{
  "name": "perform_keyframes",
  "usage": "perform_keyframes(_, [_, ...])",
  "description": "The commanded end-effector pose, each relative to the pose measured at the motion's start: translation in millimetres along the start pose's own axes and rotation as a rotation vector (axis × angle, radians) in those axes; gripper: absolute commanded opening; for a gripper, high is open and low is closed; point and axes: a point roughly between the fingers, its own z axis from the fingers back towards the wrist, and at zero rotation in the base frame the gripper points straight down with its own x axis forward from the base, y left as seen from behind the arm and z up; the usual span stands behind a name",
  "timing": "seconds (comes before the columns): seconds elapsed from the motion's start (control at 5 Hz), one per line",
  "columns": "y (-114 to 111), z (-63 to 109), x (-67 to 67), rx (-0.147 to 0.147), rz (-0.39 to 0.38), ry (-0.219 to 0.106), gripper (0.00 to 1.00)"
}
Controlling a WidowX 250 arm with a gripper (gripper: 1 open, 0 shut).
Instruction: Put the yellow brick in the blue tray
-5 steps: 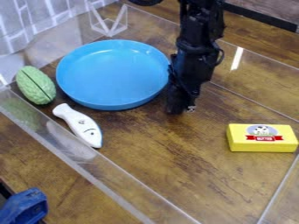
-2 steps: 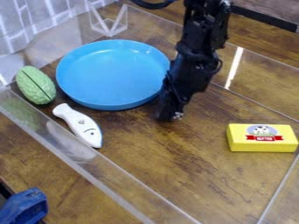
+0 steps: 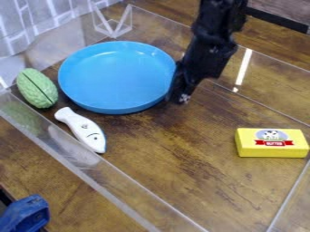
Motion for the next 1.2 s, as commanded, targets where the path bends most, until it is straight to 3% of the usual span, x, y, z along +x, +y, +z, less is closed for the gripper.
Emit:
perform_keyframes(0.0, [11.7,57.4,-3.7,0.113,-0.009,-0.058,0.0])
perform_keyframes(0.2, [14.1,54.3,-9.1,0.115,-0.011,-0.063,1.0])
perform_keyframes(0.6, [22.0,41.1,-22.0,0.101,0.005,-0.063,1.0])
perform_keyframes(1.0, [31.6,19.6,-36.9,0.117,-0.061,-0.065,1.0])
